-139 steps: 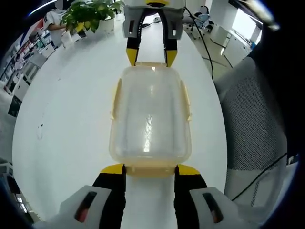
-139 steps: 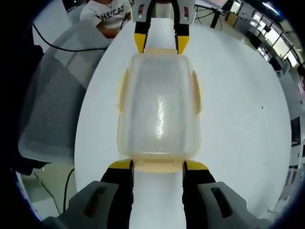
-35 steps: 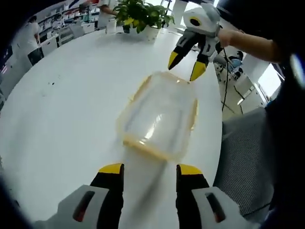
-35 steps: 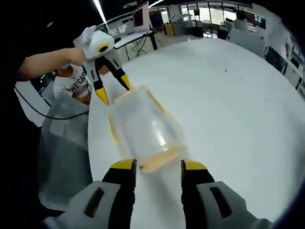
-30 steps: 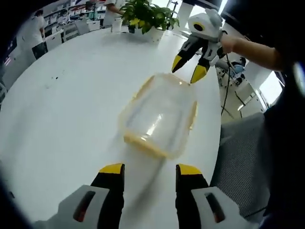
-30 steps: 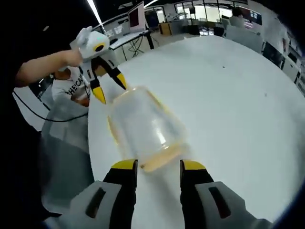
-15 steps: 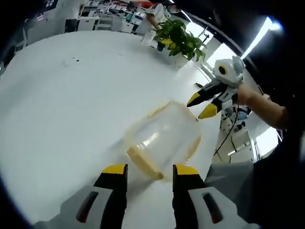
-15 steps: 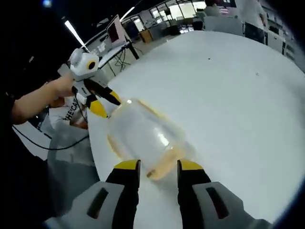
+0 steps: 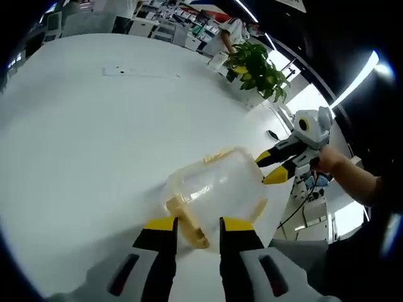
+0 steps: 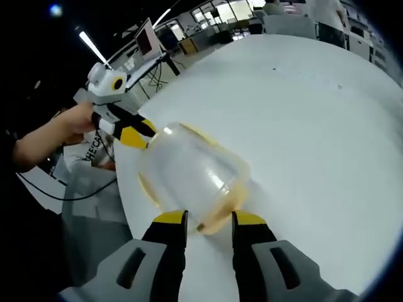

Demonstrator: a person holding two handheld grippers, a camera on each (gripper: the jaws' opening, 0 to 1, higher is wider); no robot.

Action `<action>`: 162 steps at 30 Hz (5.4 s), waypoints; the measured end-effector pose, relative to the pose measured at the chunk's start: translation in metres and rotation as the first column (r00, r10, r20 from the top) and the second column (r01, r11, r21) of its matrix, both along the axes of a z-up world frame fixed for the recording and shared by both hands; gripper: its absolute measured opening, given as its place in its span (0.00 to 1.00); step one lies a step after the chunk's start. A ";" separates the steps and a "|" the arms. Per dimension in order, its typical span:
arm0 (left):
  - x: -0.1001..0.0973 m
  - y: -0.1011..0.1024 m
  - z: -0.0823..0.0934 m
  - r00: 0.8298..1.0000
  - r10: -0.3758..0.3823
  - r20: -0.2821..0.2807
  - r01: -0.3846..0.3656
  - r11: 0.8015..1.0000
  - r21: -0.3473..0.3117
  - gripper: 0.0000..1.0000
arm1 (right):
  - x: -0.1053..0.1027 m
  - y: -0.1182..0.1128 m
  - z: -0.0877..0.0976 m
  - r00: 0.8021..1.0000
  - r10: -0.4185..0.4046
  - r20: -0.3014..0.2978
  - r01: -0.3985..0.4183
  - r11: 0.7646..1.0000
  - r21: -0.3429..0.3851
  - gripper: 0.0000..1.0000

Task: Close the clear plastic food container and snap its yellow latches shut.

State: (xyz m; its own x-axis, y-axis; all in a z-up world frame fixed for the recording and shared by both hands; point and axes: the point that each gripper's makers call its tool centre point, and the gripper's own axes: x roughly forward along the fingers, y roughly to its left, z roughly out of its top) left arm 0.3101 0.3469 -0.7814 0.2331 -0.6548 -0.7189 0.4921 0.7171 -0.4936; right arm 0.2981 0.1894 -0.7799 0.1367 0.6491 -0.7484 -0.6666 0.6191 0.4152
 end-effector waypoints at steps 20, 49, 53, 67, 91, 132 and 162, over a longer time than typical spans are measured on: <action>0.010 -0.010 -0.002 0.994 0.108 -0.014 -0.106 0.991 0.083 0.17 | 0.000 0.001 -0.003 0.994 -0.066 -0.083 0.073 0.993 0.089 0.21; 0.007 -0.009 0.001 0.985 0.078 0.151 -0.097 0.988 0.118 0.23 | 0.000 0.004 0.000 0.999 -0.015 0.039 0.017 0.999 -0.046 0.26; 0.009 -0.010 0.006 0.975 0.003 0.221 -0.047 0.980 0.194 0.24 | 0.003 0.003 0.003 0.990 0.055 0.132 -0.038 0.991 -0.124 0.27; 0.014 -0.019 0.020 0.862 -0.272 0.428 0.066 0.898 0.436 0.26 | 0.013 0.009 0.011 0.897 0.276 0.344 -0.191 0.946 -0.261 0.33; 0.005 -0.072 0.035 0.737 -0.459 0.496 0.282 0.876 0.391 0.06 | 0.015 0.070 0.023 0.846 0.350 0.401 -0.343 0.935 -0.092 0.28; -0.034 -0.090 0.013 0.630 -0.643 0.436 0.414 0.752 0.512 0.30 | 0.037 0.086 0.020 0.738 0.552 0.387 -0.514 0.832 -0.208 0.27; -0.029 -0.091 0.006 0.540 -0.730 0.420 0.449 0.672 0.589 0.34 | 0.043 0.089 0.002 0.703 0.710 0.042 -0.690 0.695 -0.203 0.31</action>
State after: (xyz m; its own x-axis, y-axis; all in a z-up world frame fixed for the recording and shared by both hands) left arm 0.2814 0.2556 -0.7758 0.3436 -0.5165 -0.7843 0.9391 0.1865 0.2886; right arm 0.3414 0.2779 -0.7783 -0.2217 0.4631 -0.8581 -0.9677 0.0041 0.2523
